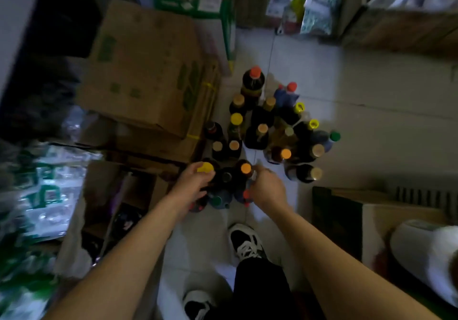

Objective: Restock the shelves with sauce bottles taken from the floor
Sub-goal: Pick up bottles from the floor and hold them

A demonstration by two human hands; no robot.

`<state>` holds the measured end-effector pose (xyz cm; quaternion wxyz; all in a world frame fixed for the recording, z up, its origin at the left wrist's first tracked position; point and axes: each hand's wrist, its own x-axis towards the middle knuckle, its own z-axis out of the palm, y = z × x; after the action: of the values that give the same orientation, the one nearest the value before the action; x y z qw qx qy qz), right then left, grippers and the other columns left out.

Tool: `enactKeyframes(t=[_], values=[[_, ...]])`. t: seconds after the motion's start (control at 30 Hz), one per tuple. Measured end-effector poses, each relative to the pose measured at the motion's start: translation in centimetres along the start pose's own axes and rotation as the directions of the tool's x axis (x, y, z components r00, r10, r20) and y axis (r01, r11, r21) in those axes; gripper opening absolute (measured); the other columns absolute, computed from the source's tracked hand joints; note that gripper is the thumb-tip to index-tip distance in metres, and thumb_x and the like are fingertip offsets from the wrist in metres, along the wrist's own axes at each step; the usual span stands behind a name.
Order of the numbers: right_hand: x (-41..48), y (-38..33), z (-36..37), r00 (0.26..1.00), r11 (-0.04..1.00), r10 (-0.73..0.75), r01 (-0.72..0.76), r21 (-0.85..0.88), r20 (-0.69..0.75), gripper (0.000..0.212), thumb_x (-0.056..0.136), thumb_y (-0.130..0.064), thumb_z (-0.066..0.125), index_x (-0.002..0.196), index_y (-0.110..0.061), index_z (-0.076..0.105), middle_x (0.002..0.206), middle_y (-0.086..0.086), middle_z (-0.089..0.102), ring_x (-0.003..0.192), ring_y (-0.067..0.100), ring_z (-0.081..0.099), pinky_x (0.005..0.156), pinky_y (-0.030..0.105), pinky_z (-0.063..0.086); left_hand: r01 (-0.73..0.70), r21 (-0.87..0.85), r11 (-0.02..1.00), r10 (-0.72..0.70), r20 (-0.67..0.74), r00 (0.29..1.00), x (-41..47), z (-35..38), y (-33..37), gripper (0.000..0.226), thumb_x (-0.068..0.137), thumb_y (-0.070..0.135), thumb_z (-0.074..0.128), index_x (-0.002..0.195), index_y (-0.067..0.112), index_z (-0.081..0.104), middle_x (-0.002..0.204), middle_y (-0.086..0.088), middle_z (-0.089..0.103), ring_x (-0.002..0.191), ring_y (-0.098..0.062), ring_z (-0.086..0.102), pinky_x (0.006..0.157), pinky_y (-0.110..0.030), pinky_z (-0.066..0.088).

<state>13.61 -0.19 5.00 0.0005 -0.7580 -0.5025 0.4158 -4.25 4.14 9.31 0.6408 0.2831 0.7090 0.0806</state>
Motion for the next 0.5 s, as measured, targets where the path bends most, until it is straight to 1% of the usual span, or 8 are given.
enactKeyframes(t=[0.03,0.07,0.17,0.23,0.3,0.37,0.4,0.5], values=[[1.5,0.7,1.1,1.000,1.000,-0.023,0.022,-0.003,-0.019,0.038,0.089,-0.013,0.056,0.126,-0.013,0.053,0.108,0.015,0.063,0.094,0.040,0.063,0.066,0.041,0.049,0.038,-0.124,0.992,-0.040,-0.013,0.999,1.8,0.2,-0.7,0.045,0.096,0.018,0.061,0.139,0.018,0.046,0.127,-0.008,0.058,0.112,-0.024,0.055,0.097,-0.041,0.044],[3.0,1.1,1.9,0.998,0.999,-0.047,0.047,-0.002,-0.042,0.045,0.092,-0.014,0.053,0.137,-0.014,0.047,0.117,0.017,0.059,0.099,0.041,0.062,0.070,0.044,0.050,0.018,-0.135,0.991,-0.026,-0.060,0.998,3.4,0.4,-1.3,0.042,0.096,0.017,0.061,0.137,0.017,0.049,0.127,-0.008,0.058,0.110,-0.023,0.055,0.093,-0.039,0.044],[6.5,1.2,3.5,0.984,0.989,-0.150,0.147,-0.035,-0.098,0.062,0.098,-0.016,0.049,0.155,-0.019,0.025,0.138,0.019,0.047,0.107,0.043,0.055,0.076,0.050,0.051,-0.185,0.265,0.946,0.248,-0.226,0.942,7.9,0.7,-2.7,0.035,0.095,0.019,0.062,0.130,0.019,0.056,0.117,0.000,0.061,0.110,-0.022,0.058,0.084,-0.033,0.044],[8.4,0.5,4.1,0.960,0.968,-0.242,0.228,-0.110,-0.140,0.065,0.098,-0.023,0.051,0.156,-0.021,0.022,0.138,0.020,0.047,0.105,0.043,0.056,0.073,0.050,0.052,-0.293,0.578,0.761,0.475,-0.189,0.859,10.1,0.9,-2.6,0.035,0.094,0.028,0.061,0.128,0.024,0.055,0.111,0.005,0.062,0.107,-0.024,0.060,0.076,-0.032,0.044],[10.2,-0.6,4.3,0.942,0.940,-0.290,0.248,-0.233,-0.170,0.060,0.096,-0.031,0.053,0.151,-0.021,0.029,0.126,0.018,0.055,0.097,0.042,0.060,0.062,0.041,0.046,-0.341,0.798,0.497,0.621,-0.052,0.782,12.4,1.2,-2.0,0.042,0.093,0.035,0.062,0.132,0.025,0.050,0.113,-0.001,0.063,0.101,-0.028,0.061,0.070,-0.034,0.047],[11.7,-1.6,4.4,0.945,0.912,-0.292,0.228,-0.340,-0.148,0.041,0.096,-0.034,0.052,0.134,-0.020,0.044,0.111,0.014,0.062,0.082,0.037,0.061,0.055,0.034,0.031,-0.338,0.894,0.295,0.624,0.088,0.777,14.5,1.8,-1.1,0.051,0.092,0.039,0.061,0.138,0.025,0.043,0.112,-0.007,0.063,0.096,-0.030,0.062,0.065,-0.035,0.048],[12.4,-2.0,4.5,0.952,0.902,-0.280,0.218,-0.372,-0.120,0.032,0.096,-0.032,0.052,0.124,-0.019,0.048,0.106,0.012,0.063,0.073,0.034,0.056,0.053,0.032,0.026,-0.329,0.913,0.241,0.596,0.128,0.793,15.3,2.2,-0.8,0.051,0.092,0.039,0.060,0.137,0.024,0.042,0.111,-0.008,0.064,0.094,-0.030,0.062,0.062,-0.033,0.046],[14.3,-2.2,4.7,0.974,0.911,-0.222,0.192,-0.365,-0.041,0.027,0.094,-0.029,0.053,0.116,-0.017,0.045,0.090,0.010,0.059,0.056,0.025,0.035,0.047,0.031,0.020,-0.343,0.910,0.232,0.528,0.178,0.830,17.2,2.8,-0.2,0.037,0.093,0.031,0.058,0.125,0.017,0.046,0.099,-0.010,0.064,0.086,-0.033,0.063,0.057,-0.035,0.045]])
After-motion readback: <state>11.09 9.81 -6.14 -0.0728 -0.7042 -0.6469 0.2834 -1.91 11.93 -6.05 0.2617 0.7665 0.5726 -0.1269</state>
